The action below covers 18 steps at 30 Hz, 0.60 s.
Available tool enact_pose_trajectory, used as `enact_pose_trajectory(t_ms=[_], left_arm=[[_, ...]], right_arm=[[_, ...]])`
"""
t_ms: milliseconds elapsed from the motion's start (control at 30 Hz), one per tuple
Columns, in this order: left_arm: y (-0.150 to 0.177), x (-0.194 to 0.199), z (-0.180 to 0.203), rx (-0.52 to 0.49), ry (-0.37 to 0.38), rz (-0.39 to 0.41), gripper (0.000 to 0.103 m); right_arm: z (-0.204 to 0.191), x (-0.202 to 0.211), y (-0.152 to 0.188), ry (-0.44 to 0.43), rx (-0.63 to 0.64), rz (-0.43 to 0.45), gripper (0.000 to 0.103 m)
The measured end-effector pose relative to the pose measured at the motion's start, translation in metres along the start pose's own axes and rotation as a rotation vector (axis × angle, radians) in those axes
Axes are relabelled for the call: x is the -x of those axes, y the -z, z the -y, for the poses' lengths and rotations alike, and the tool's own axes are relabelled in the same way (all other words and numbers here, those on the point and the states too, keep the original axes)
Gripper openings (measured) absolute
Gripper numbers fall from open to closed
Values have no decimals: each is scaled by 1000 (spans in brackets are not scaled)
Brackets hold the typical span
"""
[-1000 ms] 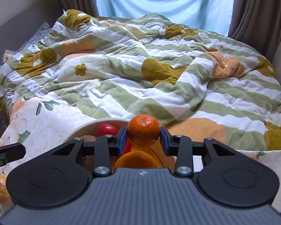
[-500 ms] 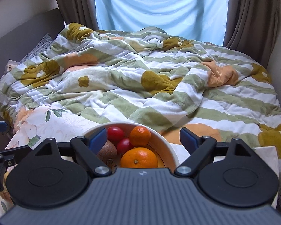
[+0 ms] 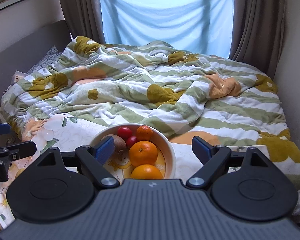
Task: Organize fruits
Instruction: 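Withdraw both tools from the bowl toward the green apple and mandarin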
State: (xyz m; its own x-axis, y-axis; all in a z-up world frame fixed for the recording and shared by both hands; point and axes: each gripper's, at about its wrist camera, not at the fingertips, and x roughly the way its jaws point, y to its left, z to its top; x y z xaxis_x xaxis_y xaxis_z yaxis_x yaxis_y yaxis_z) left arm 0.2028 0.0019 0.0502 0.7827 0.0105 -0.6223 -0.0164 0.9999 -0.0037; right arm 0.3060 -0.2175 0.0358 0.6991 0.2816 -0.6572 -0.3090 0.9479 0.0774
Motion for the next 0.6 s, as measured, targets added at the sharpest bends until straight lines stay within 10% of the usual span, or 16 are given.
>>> enact_pose_trajectory(t_ms=[600], left_arm=[[50, 73, 16, 29, -32, 60, 98]], right_arm=[[20, 103, 65, 19, 13, 38, 100]])
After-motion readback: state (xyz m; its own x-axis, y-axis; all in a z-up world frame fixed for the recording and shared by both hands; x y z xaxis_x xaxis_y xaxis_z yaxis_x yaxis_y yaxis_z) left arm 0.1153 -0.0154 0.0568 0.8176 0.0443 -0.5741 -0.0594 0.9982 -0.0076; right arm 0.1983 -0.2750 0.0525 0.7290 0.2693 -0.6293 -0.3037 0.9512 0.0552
